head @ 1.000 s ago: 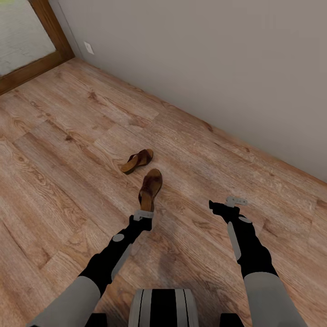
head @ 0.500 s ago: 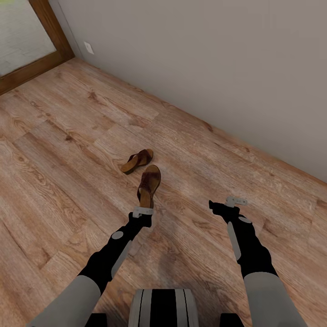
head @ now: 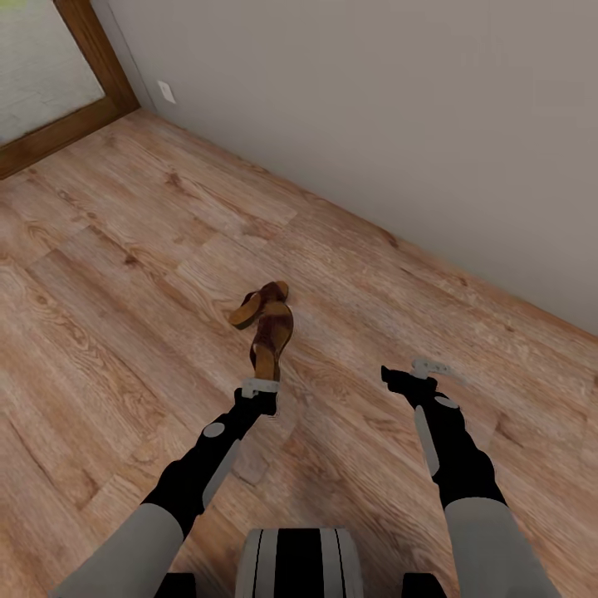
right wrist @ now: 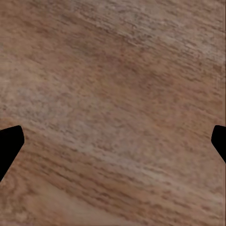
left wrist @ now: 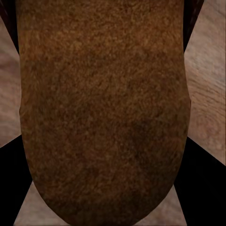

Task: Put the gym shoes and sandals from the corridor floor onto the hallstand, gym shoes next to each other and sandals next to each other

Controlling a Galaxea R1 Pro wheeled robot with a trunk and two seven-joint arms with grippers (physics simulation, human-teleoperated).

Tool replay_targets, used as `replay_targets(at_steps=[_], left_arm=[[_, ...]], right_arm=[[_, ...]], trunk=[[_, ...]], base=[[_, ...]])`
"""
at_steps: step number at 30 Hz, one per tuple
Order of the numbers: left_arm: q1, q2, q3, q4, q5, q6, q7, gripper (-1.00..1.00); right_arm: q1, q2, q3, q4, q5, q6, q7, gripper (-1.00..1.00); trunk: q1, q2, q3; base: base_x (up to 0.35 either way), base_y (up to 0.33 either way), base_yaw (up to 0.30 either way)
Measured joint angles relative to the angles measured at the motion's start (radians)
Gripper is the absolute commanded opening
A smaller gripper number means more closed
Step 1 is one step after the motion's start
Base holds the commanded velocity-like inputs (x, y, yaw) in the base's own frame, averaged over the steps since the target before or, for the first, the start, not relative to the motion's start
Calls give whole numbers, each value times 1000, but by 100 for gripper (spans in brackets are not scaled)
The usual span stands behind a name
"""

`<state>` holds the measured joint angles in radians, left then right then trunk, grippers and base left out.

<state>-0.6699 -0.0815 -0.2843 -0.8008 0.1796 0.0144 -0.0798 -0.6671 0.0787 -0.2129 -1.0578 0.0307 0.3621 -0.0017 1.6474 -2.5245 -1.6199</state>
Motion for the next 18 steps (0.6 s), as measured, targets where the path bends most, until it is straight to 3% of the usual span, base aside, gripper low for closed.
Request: replay_targets(at_steps=[5, 18], left_arm=[[0, 0, 0, 2, 0, 1, 1, -100], [0, 0, 1, 2, 2, 1, -1, -100]], right_arm=[[0, 0, 0, -2, 0, 0, -1, 100], [0, 0, 0, -3, 0, 0, -1, 100]], trunk=[[0, 0, 0], [0, 0, 0]], base=[[201, 235, 0], [54, 51, 0]])
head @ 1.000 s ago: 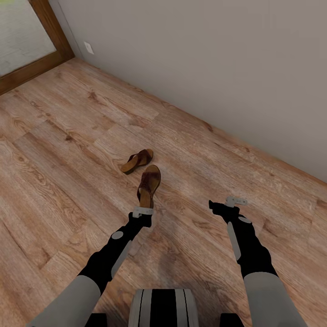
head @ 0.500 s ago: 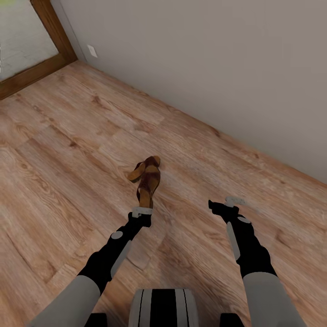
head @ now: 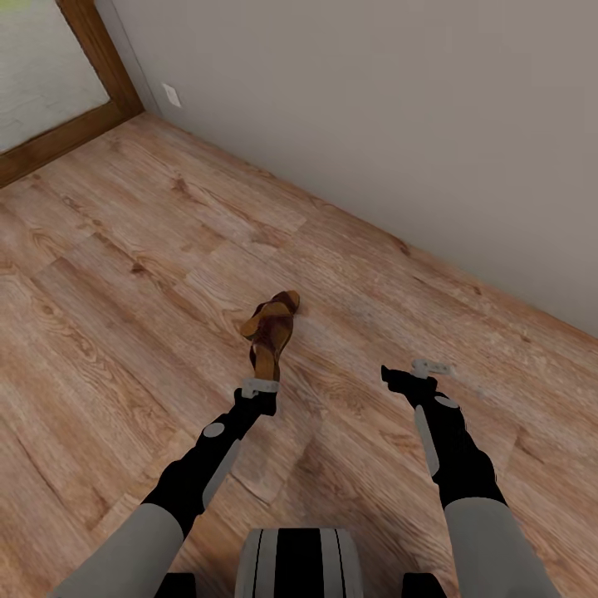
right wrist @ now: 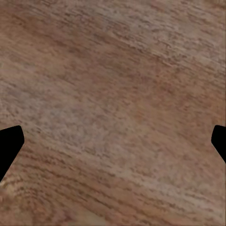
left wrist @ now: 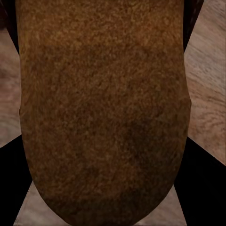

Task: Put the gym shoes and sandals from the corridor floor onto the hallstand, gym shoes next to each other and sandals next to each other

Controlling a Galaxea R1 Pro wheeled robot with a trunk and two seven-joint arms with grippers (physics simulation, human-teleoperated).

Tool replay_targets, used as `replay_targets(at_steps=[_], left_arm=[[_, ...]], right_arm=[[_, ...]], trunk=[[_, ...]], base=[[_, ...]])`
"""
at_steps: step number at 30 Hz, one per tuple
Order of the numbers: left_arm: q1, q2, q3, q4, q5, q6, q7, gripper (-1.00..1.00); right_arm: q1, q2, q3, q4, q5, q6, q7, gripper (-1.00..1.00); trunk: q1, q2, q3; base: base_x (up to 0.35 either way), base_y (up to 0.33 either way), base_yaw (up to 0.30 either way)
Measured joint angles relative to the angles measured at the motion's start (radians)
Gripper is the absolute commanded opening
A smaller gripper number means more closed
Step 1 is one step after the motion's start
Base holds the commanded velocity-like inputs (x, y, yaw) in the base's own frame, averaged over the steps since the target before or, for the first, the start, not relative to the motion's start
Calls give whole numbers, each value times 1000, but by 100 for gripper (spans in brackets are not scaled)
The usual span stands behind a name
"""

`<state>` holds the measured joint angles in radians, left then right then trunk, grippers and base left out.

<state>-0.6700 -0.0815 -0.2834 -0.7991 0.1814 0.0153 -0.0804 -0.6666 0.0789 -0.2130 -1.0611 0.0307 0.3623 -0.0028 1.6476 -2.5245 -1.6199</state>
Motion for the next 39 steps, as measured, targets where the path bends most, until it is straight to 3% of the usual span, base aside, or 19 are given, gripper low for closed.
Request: replay_targets(at_steps=[13, 39], left_arm=[[0, 0, 1, 0, 0, 0, 0, -100], [0, 2, 2, 0, 1, 0, 0, -100]], right_arm=[[0, 0, -1, -4, 0, 1, 0, 100], [0, 0, -1, -22, 0, 2, 0, 100]], trunk=[[0, 0, 0], [0, 0, 38]], base=[[134, 279, 0], [192, 295, 0]])
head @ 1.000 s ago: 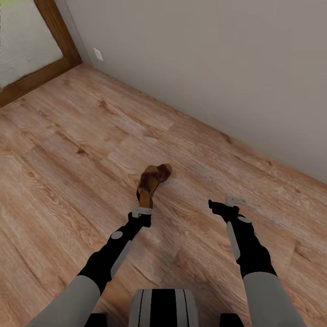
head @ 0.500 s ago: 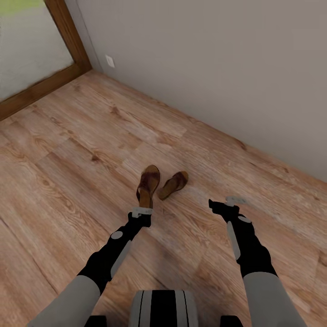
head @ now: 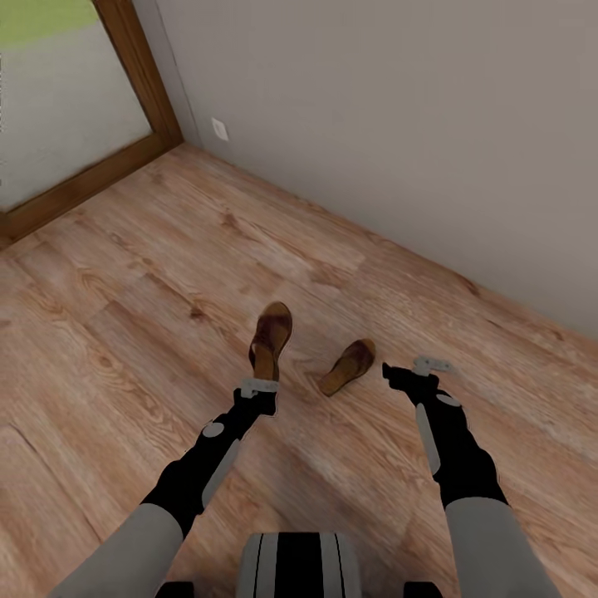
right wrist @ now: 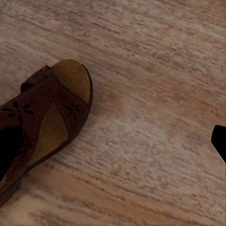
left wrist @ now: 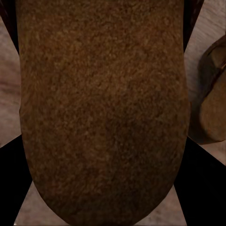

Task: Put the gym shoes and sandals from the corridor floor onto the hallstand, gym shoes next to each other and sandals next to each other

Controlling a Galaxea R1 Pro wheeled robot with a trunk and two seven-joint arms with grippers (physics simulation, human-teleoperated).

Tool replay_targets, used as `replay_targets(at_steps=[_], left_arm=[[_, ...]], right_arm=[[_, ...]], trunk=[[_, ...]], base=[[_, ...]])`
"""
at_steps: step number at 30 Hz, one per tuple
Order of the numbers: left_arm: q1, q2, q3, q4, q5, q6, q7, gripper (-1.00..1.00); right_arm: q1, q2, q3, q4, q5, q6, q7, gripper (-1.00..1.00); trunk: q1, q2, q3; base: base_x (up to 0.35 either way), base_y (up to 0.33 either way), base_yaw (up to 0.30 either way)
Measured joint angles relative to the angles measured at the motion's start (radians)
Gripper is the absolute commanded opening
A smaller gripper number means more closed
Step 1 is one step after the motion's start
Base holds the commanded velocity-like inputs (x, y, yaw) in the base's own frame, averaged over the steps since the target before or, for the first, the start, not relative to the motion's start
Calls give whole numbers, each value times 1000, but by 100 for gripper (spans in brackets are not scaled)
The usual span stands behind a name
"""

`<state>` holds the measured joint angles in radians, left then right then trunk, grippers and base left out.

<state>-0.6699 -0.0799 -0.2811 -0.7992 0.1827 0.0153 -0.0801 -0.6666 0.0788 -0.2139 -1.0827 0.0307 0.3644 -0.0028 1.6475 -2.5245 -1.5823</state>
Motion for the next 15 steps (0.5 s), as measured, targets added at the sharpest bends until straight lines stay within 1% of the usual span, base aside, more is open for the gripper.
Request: replay_targets(at_steps=[3, 5, 7, 11, 13, 15], left_arm=[[0, 0, 0, 0, 0, 0, 0, -100], [0, 0, 0, 0, 2, 0, 0, -100], [0, 0, 0, 0, 12, 0, 0, -100], [0, 3, 0, -1, 60, 0, 1, -100], [0, 4, 0, -1, 76, 0, 1, -100], [0, 5, 0, -1, 81, 0, 1, -100]], right_arm=[[0, 0, 0, -6, 0, 2, 0, 100], [0, 0, -1, -8, 0, 3, 0, 100], [0, 0, -1, -9, 0, 3, 0, 100], [0, -1, -1, -9, 0, 4, 0, 100], [0, -1, -1, -9, 0, 4, 0, 100], [0, -1, -1, -10, 0, 4, 0, 100]], trunk=[[0, 0, 1], [0, 0, 2], [0, 0, 4], [0, 0, 8], [0, 0, 9], [0, 0, 11]], base=[[197, 293, -83], [171, 296, -198], [152, 299, -229], [80, 304, -243], [14, 261, -249], [4, 82, -250]])
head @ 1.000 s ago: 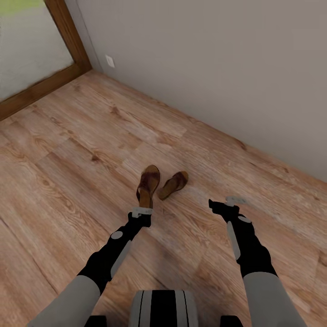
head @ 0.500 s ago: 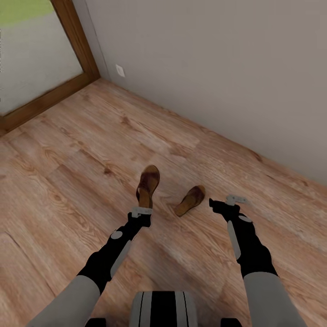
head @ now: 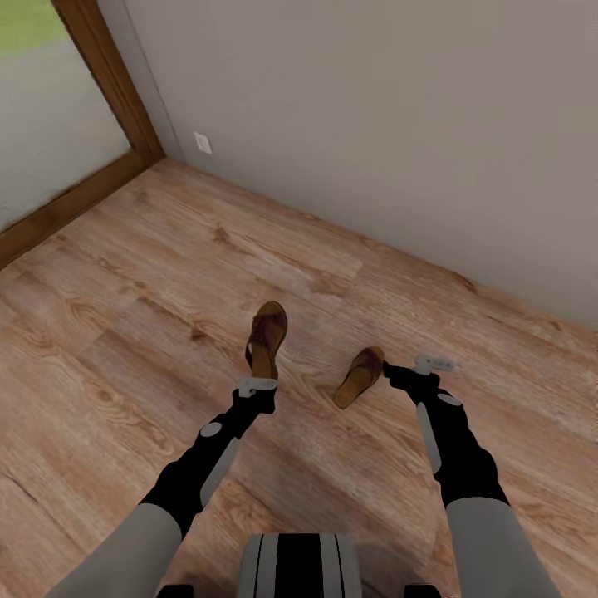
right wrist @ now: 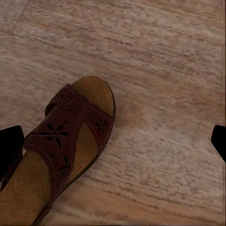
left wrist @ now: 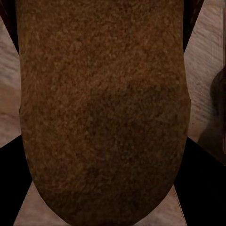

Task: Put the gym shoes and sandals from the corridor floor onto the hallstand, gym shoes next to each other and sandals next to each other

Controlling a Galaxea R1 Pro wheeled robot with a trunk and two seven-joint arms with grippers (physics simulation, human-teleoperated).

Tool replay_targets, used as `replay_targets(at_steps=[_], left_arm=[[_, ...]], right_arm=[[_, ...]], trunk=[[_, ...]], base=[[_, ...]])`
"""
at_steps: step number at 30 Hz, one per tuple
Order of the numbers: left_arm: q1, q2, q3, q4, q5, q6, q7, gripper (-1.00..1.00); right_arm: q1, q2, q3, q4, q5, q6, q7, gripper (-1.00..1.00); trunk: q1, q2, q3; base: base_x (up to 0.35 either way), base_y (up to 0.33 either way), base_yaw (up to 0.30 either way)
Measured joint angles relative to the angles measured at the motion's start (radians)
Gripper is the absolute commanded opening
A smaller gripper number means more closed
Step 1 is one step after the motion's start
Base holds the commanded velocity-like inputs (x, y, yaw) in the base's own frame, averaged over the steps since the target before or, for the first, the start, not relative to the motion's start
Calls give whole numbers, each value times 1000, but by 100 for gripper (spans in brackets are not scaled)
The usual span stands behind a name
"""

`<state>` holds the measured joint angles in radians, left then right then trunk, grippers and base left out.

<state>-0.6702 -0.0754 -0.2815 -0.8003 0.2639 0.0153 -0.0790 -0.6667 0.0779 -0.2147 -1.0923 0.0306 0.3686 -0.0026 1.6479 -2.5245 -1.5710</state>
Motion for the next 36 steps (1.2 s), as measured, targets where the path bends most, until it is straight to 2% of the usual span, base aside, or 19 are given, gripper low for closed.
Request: replay_targets(at_steps=[10, 15, 20, 22, 26, 36], left_arm=[[0, 6, 0, 0, 2, 0, 0, -100], [0, 8, -1, 1, 2, 30, 0, -100], [0, 8, -1, 1, 2, 37, -1, -100], [-12, 9, 8, -12, -1, 31, -1, -100], [-19, 9, 8, -35, -2, 31, -1, -100], [30, 32, 8, -53, -2, 32, -2, -100]], right_arm=[[0, -1, -1, 0, 0, 0, 0, 100], [0, -1, 0, 0, 0, 2, 0, 100], [0, -1, -1, 2, 0, 2, 0, 100], [-11, 10, -12, -9, 10, 11, 9, 100], [-34, 10, -18, -31, 10, 10, 10, 100], [-78, 9, -16, 2, 10, 9, 6, 100]], trunk=[[0, 0, 9], [-2, 1, 33], [-5, 2, 55], [-5, 2, 55], [-5, 2, 55], [-5, 2, 55]], base=[[0, 8, -251], [0, 0, -226], [0, 0, -42], [0, 0, 0], [0, 0, 0], [9, 8, 0]])
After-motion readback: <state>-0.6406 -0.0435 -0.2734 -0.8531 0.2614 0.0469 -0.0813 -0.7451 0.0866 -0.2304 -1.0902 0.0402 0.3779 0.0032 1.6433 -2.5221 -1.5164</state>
